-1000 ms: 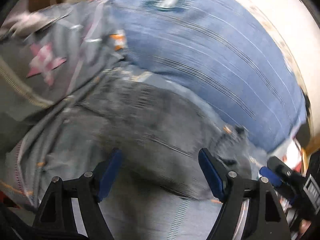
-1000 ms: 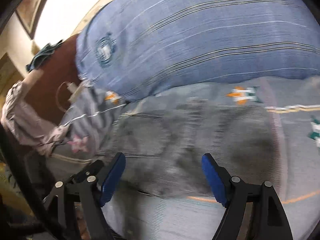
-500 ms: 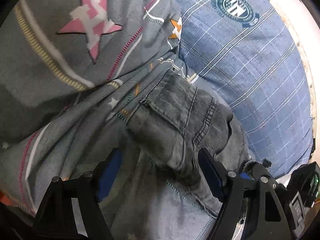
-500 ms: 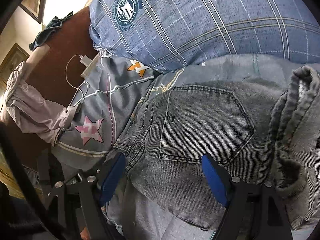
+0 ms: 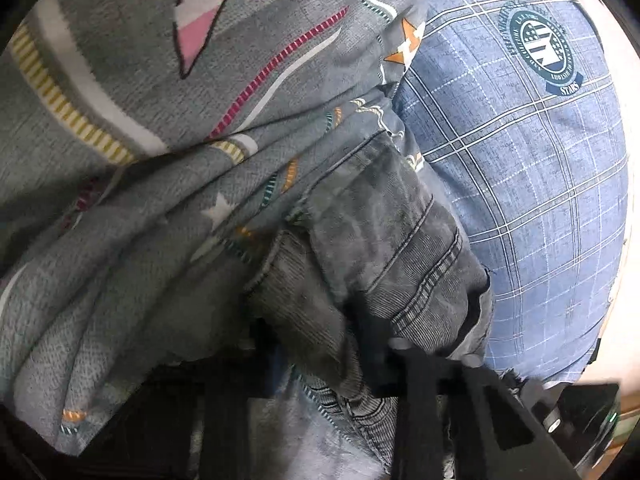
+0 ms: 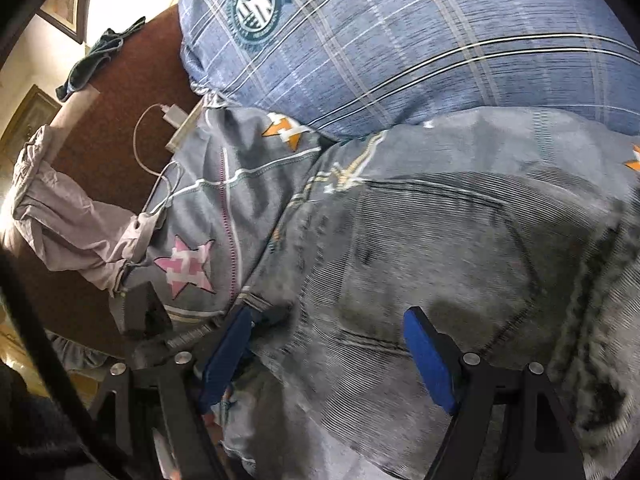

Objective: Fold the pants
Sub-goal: 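Smooth and tuck the folded jeans with both grippers near the pocket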

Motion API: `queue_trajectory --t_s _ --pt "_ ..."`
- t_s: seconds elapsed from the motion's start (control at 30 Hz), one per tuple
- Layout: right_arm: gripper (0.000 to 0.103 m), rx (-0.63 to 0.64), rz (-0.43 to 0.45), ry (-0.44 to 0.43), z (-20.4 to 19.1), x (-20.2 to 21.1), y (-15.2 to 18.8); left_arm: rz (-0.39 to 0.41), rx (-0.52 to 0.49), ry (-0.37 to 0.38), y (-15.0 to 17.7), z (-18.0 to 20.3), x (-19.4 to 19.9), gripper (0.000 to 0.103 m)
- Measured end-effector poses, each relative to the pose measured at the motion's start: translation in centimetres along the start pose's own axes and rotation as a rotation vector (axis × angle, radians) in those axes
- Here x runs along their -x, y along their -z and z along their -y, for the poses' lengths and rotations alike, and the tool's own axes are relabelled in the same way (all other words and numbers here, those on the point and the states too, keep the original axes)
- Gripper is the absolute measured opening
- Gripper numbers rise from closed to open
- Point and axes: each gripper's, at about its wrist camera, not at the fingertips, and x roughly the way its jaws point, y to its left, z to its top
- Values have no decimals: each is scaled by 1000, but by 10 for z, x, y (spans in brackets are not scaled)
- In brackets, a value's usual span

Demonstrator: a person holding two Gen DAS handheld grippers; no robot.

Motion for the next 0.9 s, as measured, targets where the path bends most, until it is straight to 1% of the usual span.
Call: queue_trajectory --t_s 0.07,0.13,0.17,0.27,0.33,0.37,0.43,0.53,0.6,0.67,0.73,0.77,0.8,0.83,0.9 --pt "81 1 -36 -37 -6 -10 -9 53 -59 -33 8 7 7 12" --pt "81 9 -68 -73 -13 -17 -18 123 -156 -89 18 24 16 10" --pt "81 15 -90 -97 -18 -23 -23 151 -190 -99 22 30 20 9" --pt "81 14 -144 -141 -27 -38 -37 203 -244 -79 30 39 33 8" --pt "81 23 -188 -148 -34 -51 -44 208 -227 -53 30 35 36 8" --pt "81 25 -231 -158 -39 -63 -48 211 -232 -54 31 34 37 8" --pt "81 22 -297 -171 -46 -82 -53 233 -284 -75 34 40 39 8" --pt "81 54 -372 -132 -59 -108 -60 292 -395 -89 46 59 44 7" --pt "81 69 -401 -111 -62 -119 -64 316 -465 -95 53 69 47 7" --pt "81 100 -444 -107 -66 -129 -67 321 -515 -91 58 75 47 7" --pt "81 125 -477 -96 -69 -133 -68 305 -553 -65 61 80 45 7" --pt "81 157 -504 -74 -72 -135 -67 307 -569 -61 62 84 43 7" --pt "81 178 -512 -53 -73 -136 -66 311 -588 -55 64 87 44 7" --pt "80 201 -518 -25 -74 -137 -66 312 -605 -50 67 90 43 7" --pt "49 250 -530 42 -74 -136 -63 300 -616 -45 68 91 43 7"
